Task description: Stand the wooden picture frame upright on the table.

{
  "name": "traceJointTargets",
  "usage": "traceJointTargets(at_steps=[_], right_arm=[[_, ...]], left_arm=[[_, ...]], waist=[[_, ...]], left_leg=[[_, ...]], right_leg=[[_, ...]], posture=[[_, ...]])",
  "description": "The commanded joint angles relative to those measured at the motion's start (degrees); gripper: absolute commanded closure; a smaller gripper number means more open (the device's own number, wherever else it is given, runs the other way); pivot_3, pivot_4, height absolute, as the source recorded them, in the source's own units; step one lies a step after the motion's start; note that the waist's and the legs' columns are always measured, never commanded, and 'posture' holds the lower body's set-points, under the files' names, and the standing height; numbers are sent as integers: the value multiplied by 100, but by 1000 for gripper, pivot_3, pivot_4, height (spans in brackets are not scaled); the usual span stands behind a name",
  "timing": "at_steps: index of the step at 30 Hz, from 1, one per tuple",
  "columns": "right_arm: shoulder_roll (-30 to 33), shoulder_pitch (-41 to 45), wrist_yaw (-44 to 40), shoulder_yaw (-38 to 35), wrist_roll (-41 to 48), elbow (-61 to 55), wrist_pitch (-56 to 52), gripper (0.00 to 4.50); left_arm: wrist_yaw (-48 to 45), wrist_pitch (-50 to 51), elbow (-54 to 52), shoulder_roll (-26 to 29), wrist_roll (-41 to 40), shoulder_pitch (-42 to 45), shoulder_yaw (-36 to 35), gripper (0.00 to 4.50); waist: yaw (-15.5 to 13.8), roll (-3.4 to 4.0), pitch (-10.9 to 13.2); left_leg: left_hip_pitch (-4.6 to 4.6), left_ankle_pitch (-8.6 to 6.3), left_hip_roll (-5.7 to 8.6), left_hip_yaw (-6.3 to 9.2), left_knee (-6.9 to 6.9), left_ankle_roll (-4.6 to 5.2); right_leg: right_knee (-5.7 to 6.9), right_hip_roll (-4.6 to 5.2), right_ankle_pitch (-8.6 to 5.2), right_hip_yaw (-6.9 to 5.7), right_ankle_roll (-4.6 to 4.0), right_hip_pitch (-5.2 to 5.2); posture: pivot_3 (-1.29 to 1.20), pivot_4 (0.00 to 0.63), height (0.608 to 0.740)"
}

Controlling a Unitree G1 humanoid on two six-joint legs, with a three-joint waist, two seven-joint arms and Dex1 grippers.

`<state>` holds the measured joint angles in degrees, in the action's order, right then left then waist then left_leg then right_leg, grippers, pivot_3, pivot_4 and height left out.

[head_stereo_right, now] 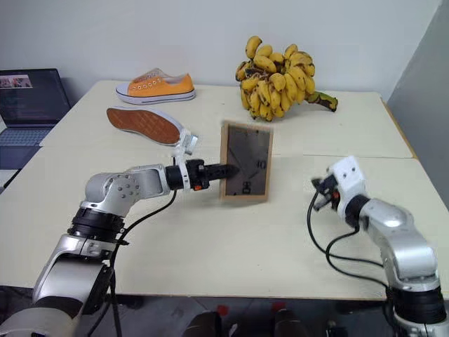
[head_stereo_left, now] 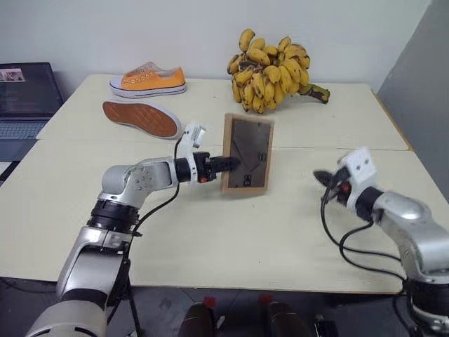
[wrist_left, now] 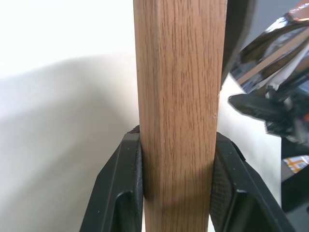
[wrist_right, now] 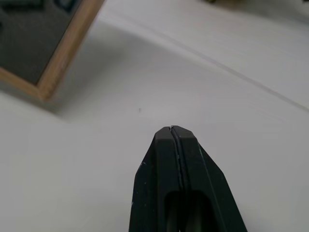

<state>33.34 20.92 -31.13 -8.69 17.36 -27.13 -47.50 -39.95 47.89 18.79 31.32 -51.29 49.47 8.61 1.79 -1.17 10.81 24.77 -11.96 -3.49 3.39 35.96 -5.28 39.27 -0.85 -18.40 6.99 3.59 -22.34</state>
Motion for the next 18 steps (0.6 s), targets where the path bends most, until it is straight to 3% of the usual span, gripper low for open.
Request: traceJointTargets(at_steps=[1, 6, 10, 15, 18], right_arm=[[-104, 753, 216, -470, 717, -588, -784, 4500], [-497, 1651, 606, -716, 1407, -751, -1574, 4500], [-780, 2225, 911, -853, 1784, -692, -1933, 3865], [-775, 2497, 1068, -619, 1852, -554, -1886, 2671], [-886, 2592, 1125, -390, 1830, -437, -1738, 2526]], left_arm=[[-652, -471, 6, -158, 269, 444, -419, 3205], [-953, -477, 27, -336, 505, 640, -553, 3205], [-1159, -345, -271, -378, 556, 699, -614, 3205], [-1229, -182, -475, -452, 582, 726, -714, 3205], [-1251, -114, -631, -504, 579, 751, -724, 3205]], waist=[[3, 0, 0], [10, 0, 0], [8, 2, 1], [5, 2, 1], [9, 2, 1]], left_leg=[[2, -1, -2, 4, -3, 1], [2, -2, -2, 6, -14, 3], [5, -2, -2, 6, -13, 3], [5, -2, -2, 11, -11, 4], [5, -2, -2, 10, -9, 4]], right_leg=[[-9, 0, 0, -6, -1, 2], [-15, 1, 1, -9, -2, 2], [-11, 2, 2, -10, -5, 0], [-10, 2, 2, -15, -5, 1], [-7, 2, 2, -14, -5, 1]], posture=[[0, 150, 740], [0, 150, 740], [0, 150, 740], [0, 150, 740], [0, 150, 740]])
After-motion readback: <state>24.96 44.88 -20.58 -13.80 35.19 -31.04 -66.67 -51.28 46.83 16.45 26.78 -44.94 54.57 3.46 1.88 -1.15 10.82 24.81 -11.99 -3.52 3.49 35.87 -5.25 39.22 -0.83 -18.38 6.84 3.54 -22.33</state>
